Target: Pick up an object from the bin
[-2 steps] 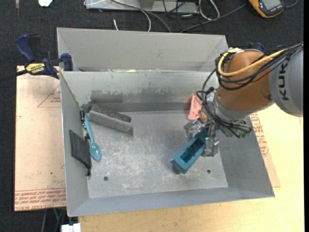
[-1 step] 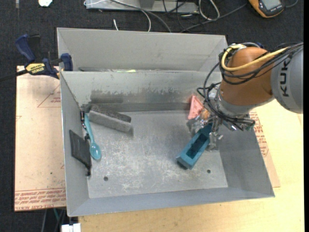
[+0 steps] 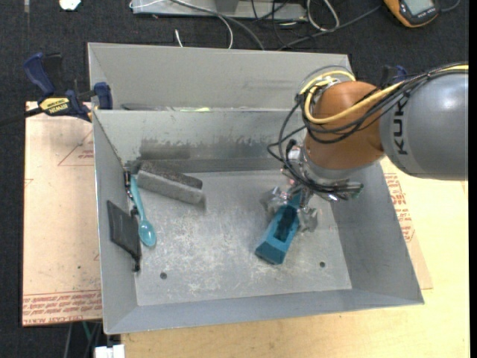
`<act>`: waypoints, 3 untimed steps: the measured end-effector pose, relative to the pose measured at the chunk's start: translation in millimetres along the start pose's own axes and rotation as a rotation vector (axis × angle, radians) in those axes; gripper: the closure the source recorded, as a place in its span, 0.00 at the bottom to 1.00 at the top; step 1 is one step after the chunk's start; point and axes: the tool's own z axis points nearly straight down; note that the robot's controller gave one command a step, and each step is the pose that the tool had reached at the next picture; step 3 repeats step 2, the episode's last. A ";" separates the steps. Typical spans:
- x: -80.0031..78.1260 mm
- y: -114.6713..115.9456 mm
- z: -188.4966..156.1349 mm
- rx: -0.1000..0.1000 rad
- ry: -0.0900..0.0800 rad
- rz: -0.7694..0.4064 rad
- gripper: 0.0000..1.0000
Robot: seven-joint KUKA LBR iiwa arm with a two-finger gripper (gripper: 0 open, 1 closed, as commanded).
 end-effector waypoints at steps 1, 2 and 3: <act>2.8 -5.7 -52.9 -0.008 0.001 0.016 1.00; 5.6 -14.1 -121.8 -0.013 -0.001 -0.091 1.00; 5.6 -14.1 -121.8 -0.013 -0.001 -0.091 1.00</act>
Offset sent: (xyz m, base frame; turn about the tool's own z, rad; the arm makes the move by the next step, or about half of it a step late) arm 0.0101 -0.0166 0.1697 -0.1872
